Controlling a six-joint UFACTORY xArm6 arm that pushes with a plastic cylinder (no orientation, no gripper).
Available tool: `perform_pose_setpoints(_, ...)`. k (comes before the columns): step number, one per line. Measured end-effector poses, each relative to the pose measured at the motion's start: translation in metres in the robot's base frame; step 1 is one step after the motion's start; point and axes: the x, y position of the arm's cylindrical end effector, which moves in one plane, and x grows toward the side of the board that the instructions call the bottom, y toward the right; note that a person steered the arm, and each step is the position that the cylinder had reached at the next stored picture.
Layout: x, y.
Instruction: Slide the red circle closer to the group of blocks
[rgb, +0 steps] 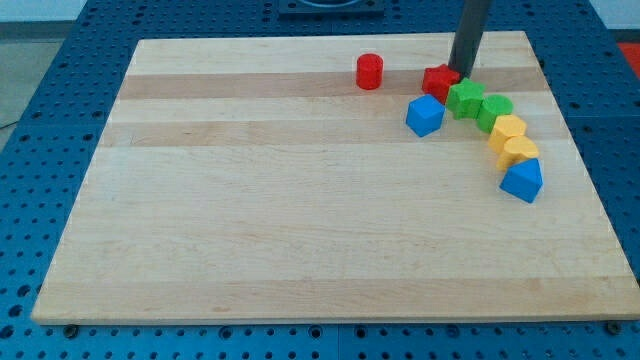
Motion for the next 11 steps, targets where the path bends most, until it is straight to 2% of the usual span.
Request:
perform_pose_setpoints(1, 0.006, -0.012)
perform_pose_setpoints(2, -0.008, -0.01)
perform_pose_setpoints(3, -0.048, -0.027)
perform_pose_setpoints(4, -0.056, -0.082)
perform_pose_setpoints(6, -0.02, -0.084)
perform_pose_setpoints(7, -0.054, -0.102)
perform_pose_setpoints(8, -0.046, -0.145)
perform_pose_setpoints(9, -0.011, -0.128)
perform_pose_setpoints(10, 0.003, -0.099)
perform_pose_setpoints(11, 0.003, -0.097)
